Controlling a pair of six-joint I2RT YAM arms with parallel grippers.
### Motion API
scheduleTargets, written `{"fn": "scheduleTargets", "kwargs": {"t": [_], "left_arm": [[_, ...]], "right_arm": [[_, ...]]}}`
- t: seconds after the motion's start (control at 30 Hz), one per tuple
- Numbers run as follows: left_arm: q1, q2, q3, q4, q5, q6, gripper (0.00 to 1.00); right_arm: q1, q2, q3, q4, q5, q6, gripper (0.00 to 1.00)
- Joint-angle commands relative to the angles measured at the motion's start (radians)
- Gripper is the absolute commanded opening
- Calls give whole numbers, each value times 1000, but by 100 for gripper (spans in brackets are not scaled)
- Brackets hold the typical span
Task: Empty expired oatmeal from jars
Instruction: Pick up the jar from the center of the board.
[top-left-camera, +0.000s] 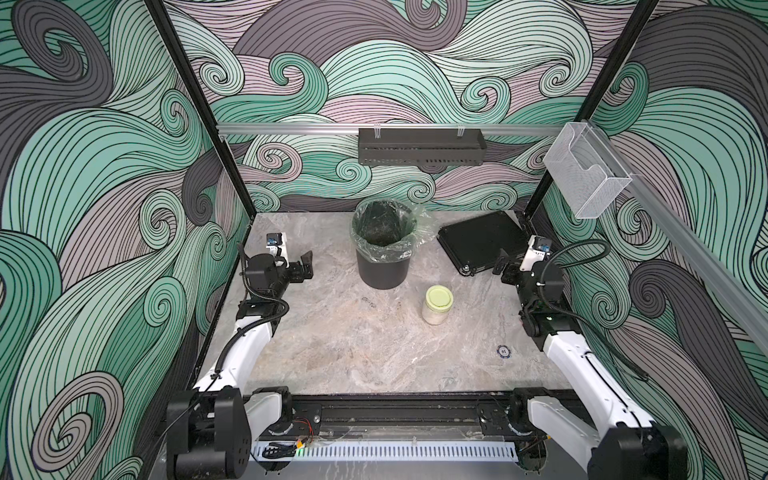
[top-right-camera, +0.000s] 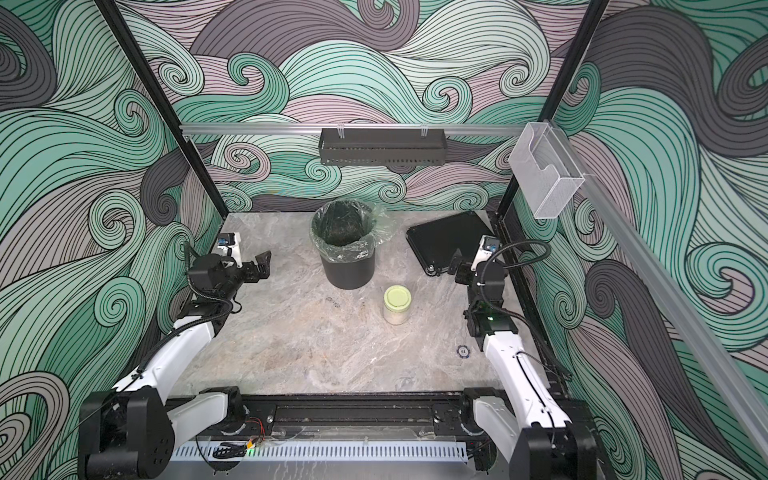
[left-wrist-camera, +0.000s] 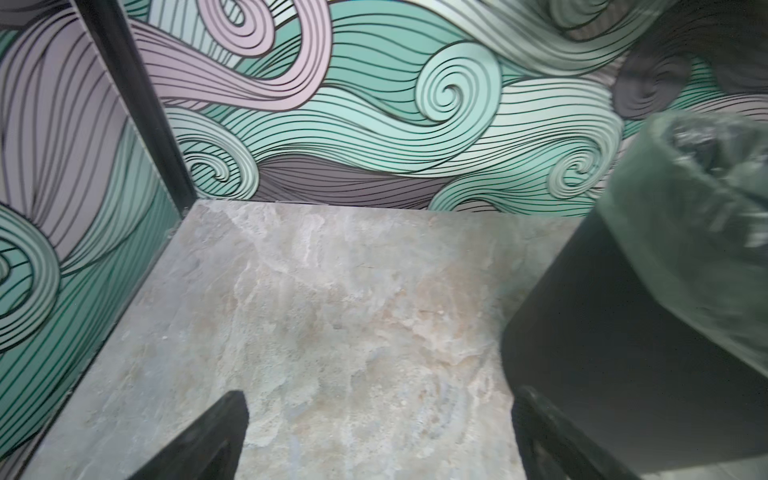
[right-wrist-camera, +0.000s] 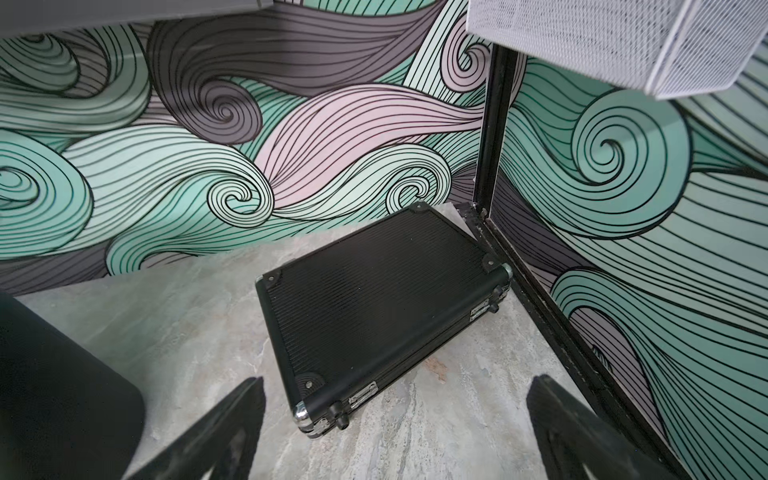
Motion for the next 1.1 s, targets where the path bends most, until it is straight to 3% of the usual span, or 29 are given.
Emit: {"fn": "scheduleTargets", "kwargs": {"t": [0.0,0.23,0.43,0.57,0.87,1.07], "left_arm": [[-48,-71,2,-69,133,-50,99],[-166,-212,-40,-117,241,-13,99],[-256,-306,-109,-133,263,-2,98],[-328,-337,-146,-123,268,3,96],[-515,-275,-156,-112,267,90,95],[-594,-190,-160,-48,226,117,95]], "right_arm": [[17,-49,85,-399,1,68,99],[87,-34,233,-736,-189,117,99],[274,-40,247,-834,-176,121,99],[342,-51,241,-844,-226,130,99],[530,39,254,-852,-270,125,99],[556,141,268,-820,-248,150,99]]}}
